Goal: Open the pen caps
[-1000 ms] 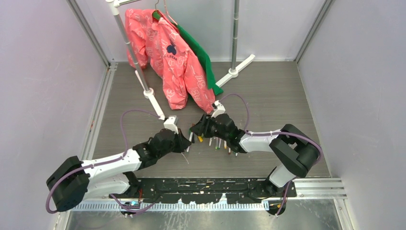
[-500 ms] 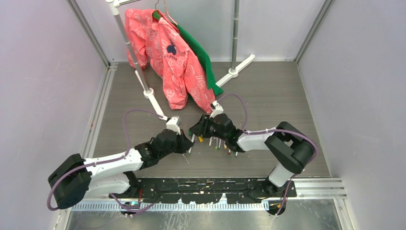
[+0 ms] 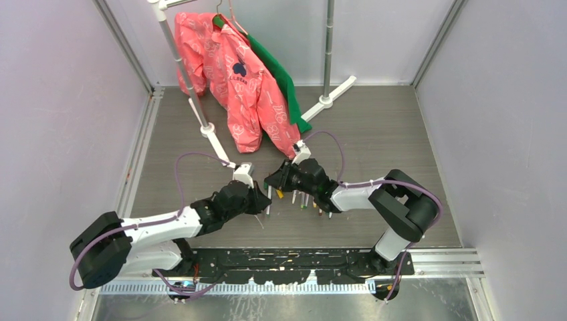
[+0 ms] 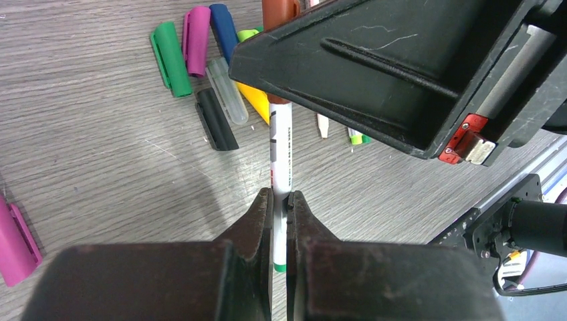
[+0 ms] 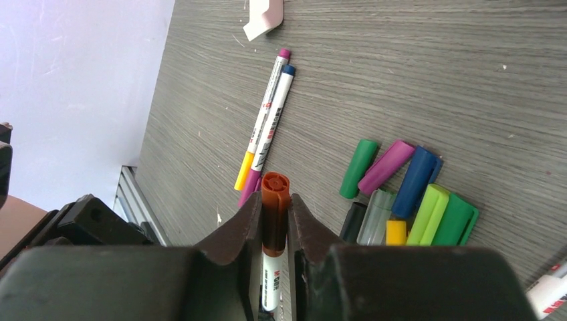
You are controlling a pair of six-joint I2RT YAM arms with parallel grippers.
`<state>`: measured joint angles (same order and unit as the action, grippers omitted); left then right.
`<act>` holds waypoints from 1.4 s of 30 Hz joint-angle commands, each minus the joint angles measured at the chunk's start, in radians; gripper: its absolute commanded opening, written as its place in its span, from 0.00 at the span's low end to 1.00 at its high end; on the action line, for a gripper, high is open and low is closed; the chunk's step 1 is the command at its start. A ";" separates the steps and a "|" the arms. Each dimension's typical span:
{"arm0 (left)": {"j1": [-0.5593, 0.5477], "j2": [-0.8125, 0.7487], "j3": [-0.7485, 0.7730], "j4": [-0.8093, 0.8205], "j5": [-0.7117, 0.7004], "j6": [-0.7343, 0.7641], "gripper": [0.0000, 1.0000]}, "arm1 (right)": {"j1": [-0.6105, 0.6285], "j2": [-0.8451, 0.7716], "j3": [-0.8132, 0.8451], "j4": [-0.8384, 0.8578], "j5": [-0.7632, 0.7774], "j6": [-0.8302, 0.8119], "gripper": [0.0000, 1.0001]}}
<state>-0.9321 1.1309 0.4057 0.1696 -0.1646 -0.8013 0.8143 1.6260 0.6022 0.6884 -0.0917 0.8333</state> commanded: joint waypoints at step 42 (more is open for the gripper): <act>-0.005 0.088 0.027 0.190 0.202 0.033 0.00 | -0.192 0.050 -0.115 0.568 -0.273 0.126 0.01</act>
<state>-0.9302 1.2335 0.4358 0.2913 -0.0902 -0.8017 0.6998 1.6405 0.4965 0.9436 -0.2832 0.8864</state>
